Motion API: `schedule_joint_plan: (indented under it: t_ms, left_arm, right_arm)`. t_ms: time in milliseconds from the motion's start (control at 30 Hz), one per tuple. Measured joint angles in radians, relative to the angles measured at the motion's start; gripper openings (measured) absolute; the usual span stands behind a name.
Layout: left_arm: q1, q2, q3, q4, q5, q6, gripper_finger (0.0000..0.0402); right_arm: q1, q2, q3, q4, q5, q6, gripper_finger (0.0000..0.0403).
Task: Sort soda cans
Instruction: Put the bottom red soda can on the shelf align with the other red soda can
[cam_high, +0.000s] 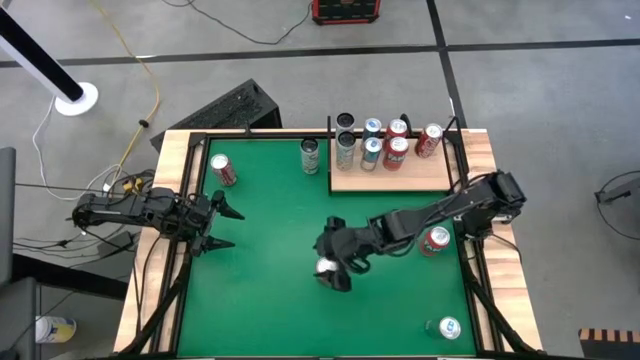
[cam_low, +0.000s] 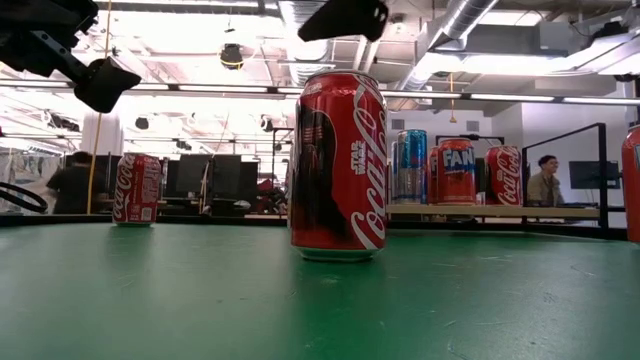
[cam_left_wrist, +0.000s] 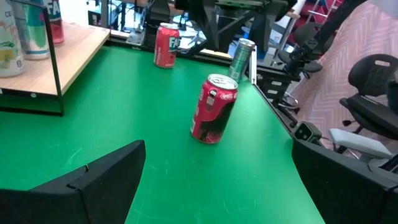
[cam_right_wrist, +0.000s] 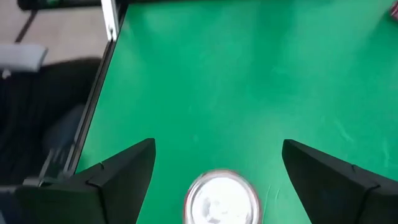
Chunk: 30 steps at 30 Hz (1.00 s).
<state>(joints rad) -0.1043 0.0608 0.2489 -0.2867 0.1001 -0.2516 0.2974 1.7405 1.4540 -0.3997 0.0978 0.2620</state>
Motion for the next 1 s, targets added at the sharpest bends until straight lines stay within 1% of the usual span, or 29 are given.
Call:
schedule_joint_plan:
  t_ms: [167,267,600,733,1000]
  left_arm:
    - [0.0,0.0,0.0,0.0,0.0,0.0,0.0391]
    - [0.0,0.0,0.0,0.0,0.0,0.0,0.0391]
    - [0.0,0.0,0.0,0.0,-0.001,0.0,0.0391]
    - [0.0,0.0,0.0,0.0,-0.001,0.0,0.0391]
    - [0.0,0.0,0.0,0.0,-0.002,0.0,0.0391]
  right_arm:
    - [0.036,0.0,0.0,-0.051,0.008,-0.005,0.0373]
    - [0.045,0.0,0.0,-0.072,0.009,-0.065,0.0373]
    - [0.026,0.0,-0.001,-0.112,0.01,-0.087,0.0373]
    - [0.024,0.001,-0.029,-0.123,0.01,-0.087,0.0373]
    - [0.038,0.001,-0.088,-0.046,0.01,-0.086,0.0373]
